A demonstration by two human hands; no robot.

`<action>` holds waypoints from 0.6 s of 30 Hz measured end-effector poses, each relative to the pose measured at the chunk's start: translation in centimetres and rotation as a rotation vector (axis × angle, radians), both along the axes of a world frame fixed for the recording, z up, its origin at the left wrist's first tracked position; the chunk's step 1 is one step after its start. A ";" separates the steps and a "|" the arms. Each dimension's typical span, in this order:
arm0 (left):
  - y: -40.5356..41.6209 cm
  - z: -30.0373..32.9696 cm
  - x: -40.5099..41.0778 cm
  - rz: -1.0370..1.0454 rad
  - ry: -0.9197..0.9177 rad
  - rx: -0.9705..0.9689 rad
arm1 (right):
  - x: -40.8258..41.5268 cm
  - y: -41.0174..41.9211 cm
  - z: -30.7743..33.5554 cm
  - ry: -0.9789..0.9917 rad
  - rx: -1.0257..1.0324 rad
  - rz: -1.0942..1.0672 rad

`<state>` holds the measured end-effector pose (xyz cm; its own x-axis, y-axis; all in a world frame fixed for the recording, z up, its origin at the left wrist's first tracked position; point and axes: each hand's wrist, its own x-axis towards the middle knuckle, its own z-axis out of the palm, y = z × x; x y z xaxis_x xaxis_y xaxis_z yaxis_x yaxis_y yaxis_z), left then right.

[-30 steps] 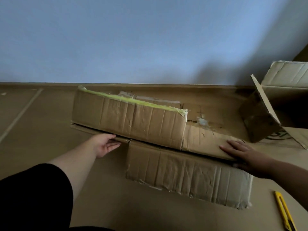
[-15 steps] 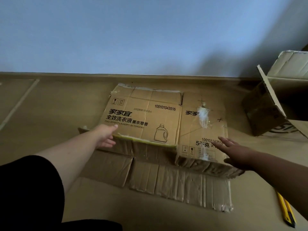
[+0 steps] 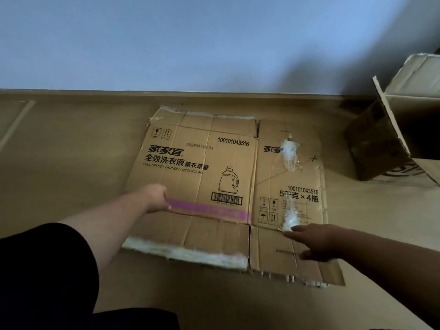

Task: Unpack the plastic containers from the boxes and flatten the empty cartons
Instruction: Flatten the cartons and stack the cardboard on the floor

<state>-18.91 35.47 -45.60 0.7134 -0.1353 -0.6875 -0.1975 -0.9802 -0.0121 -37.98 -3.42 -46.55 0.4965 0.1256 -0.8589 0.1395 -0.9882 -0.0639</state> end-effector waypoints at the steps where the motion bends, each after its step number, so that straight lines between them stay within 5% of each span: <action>1: -0.2 -0.8 -0.4 -0.030 0.020 0.016 | -0.5 0.4 -0.6 0.006 0.008 -0.005; 12: -1.8 -10.8 -9.4 -0.389 0.207 0.062 | -8.5 7.6 -8.9 -0.114 -0.070 -0.295; 18: -1.3 -12.8 -11.7 -0.527 0.104 0.051 | -10.0 8.5 -10.5 -0.172 -0.167 -0.337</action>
<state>-30.65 34.18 -58.44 0.4851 -0.4214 -0.7662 -0.6654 -0.7464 -0.0108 -47.99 5.11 -57.08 0.6242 -0.2030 -0.7544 -0.1992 -0.9751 0.0975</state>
